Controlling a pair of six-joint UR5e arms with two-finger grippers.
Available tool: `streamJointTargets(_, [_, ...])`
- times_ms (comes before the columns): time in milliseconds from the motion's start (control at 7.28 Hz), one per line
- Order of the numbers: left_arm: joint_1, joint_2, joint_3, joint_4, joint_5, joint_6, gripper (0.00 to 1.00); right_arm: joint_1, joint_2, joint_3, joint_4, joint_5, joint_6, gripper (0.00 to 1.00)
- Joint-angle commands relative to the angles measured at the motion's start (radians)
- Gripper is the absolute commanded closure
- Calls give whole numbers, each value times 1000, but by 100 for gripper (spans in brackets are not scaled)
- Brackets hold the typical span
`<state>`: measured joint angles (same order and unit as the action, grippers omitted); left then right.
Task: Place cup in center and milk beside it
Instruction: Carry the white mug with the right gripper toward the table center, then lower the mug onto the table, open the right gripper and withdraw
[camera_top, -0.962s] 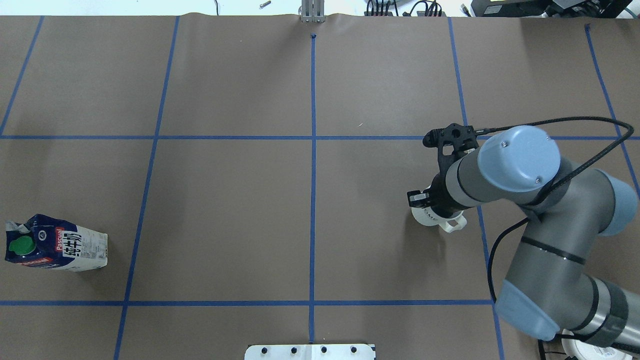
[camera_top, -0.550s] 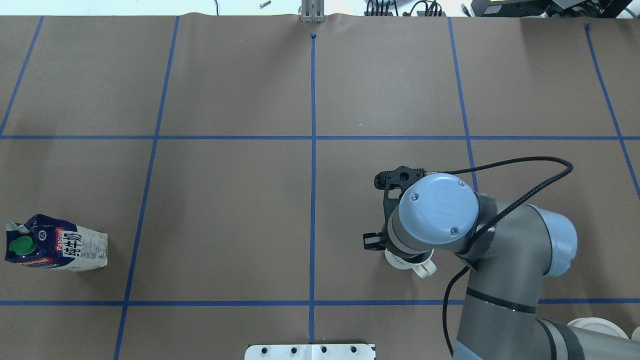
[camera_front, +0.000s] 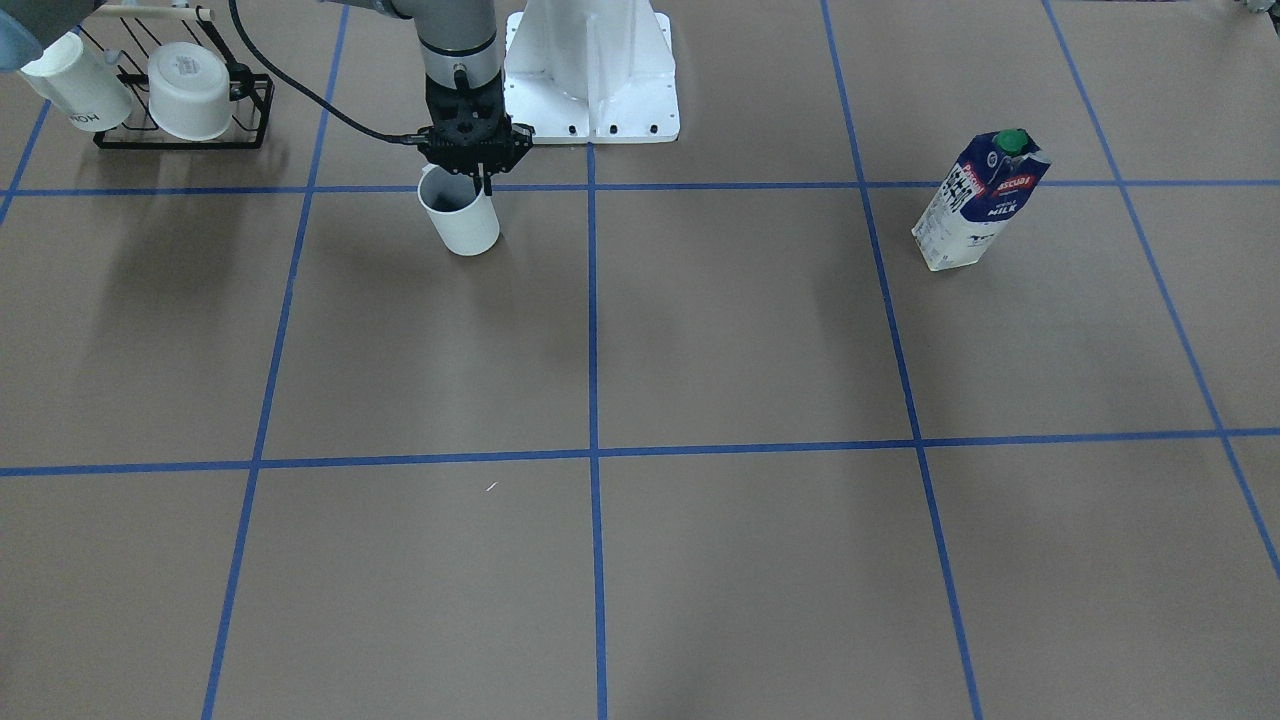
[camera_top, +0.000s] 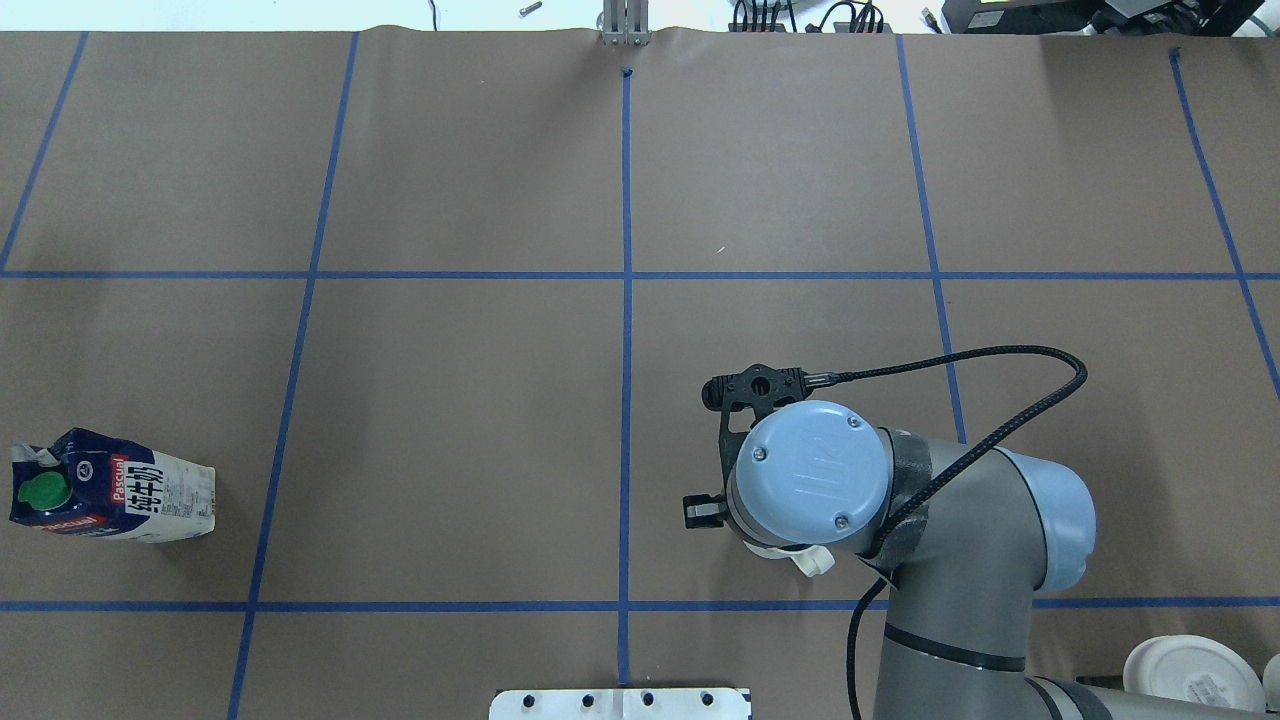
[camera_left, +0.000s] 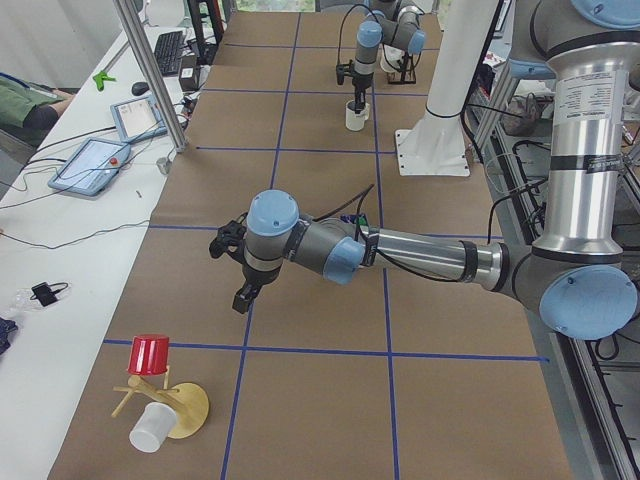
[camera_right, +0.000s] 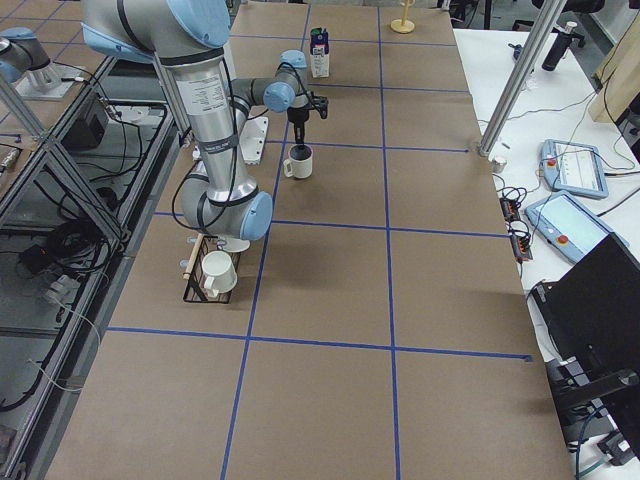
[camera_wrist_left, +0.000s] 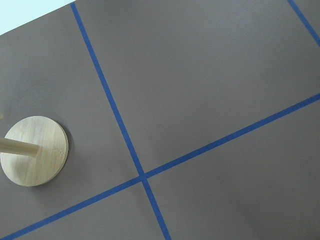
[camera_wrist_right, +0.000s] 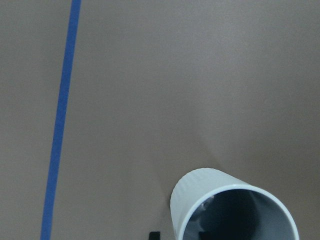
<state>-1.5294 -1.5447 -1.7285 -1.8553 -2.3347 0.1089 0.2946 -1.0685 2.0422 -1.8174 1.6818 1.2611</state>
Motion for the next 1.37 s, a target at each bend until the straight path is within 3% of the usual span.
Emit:
streamJointTargets(0, [0,0,1,1,0,0,1,23,19,7,7,-21,-2,0])
streamJointTargets(275, [0,0,-5,1,-3,2,1,160,51,4,3,48,-41,0])
streamJointTargets(550, [0,-2,-32,-24,-5,0,1,434,38,-23,1,262,-286,0])
streamJointTargets(824, [15,11,-55,-56,-17,-14,1,677,-5,-117,7,383,-594,0])
streamJointTargets(962, [31,17,-95,-61,-78,-182,1,780,-51,-163,9,424,-759,0])
streamJointTargets(1237, [138,55,-218,-56,-61,-445,1,964,-164,-218,9,508,-1063,0])
